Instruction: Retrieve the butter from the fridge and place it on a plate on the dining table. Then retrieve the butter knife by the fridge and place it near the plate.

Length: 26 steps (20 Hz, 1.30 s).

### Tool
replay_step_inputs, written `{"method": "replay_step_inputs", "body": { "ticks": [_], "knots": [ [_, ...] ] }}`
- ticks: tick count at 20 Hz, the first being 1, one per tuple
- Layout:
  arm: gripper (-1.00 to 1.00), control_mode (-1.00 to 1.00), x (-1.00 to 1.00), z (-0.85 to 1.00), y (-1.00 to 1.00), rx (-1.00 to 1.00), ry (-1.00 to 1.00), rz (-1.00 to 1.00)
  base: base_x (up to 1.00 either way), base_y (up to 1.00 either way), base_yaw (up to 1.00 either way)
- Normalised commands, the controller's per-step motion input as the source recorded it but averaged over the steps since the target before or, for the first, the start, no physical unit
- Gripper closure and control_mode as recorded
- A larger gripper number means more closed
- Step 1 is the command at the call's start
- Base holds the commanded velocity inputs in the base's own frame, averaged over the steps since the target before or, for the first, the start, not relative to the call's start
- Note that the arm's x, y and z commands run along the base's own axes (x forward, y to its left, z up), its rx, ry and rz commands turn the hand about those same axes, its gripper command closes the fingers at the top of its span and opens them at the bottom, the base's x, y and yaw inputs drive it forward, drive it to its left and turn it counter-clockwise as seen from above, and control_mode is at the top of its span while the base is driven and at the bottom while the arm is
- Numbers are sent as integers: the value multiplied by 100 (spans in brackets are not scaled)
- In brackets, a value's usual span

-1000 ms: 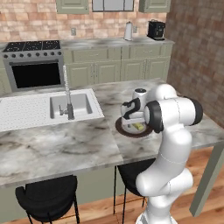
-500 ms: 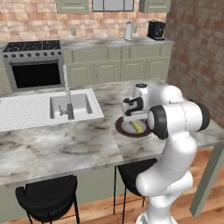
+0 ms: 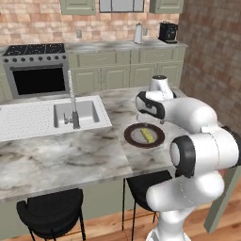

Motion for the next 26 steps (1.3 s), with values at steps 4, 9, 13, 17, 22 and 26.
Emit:
{"method": "replay_step_inputs", "body": {
  "ticks": [4,9,13,17,22,26],
  "knots": [
    [-100,-100,-100,81,0,0,0,0,0,0,0],
    [-100,-100,-100,60,0,1,0,0,0,0,0],
    [-100,-100,-100,52,0,0,2,0,0,0,0],
    [-100,-100,-91,40,0,0,14,0,0,0,0],
    [-100,-100,-74,-2,16,0,9,-1,0,0,0],
    [-100,-100,-56,-17,10,0,2,-1,0,0,0]
  ]
}}
